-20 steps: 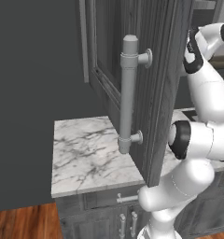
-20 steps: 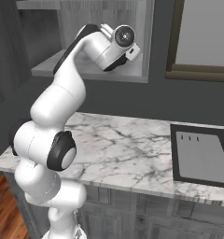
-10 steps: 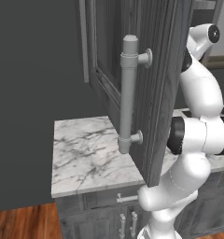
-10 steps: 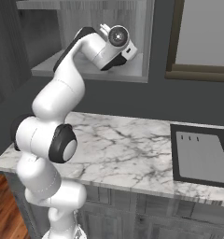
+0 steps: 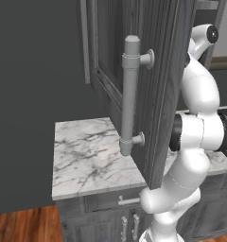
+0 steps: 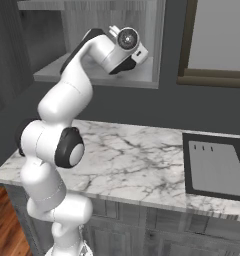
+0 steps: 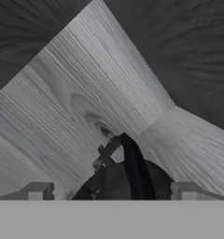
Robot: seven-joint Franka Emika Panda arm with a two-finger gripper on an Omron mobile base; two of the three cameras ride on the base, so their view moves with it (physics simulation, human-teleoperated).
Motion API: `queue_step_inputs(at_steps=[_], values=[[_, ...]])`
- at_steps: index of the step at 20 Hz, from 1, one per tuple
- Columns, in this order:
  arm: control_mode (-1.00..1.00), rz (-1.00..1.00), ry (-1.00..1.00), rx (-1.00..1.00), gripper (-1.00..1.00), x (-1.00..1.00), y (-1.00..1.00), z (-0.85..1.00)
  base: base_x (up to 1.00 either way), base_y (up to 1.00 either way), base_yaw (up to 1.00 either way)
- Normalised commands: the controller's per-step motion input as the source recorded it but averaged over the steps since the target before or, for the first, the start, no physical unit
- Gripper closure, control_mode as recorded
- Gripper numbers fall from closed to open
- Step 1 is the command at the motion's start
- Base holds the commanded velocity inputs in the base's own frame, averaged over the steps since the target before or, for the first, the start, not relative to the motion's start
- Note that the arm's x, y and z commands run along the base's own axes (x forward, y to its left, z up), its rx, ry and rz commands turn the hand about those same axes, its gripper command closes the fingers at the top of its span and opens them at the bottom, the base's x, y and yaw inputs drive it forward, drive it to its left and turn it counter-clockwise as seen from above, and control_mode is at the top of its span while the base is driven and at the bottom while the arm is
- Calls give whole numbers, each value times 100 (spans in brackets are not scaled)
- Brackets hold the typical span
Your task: Open the cabinet, pick the kettle from the cabinet, and place it in the sink.
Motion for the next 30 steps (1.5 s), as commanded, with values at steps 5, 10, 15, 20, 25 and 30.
queue_step_inputs(at_steps=[5,10,15,20,25,30], values=[[-100,0,0,0,-100,16,-12,-1,0,0,0],[-100,0,4,0,-100,8,-14,-5,0,0,0],[-100,0,2,0,-100,1,-7,-14,0,0,0],[-100,0,0,0,-100,-1,0,-18,0,0,0],[-100,0,0,0,-100,0,0,-19,0,0,0],[-100,0,0,0,-100,0,-1,-21,0,0,0]])
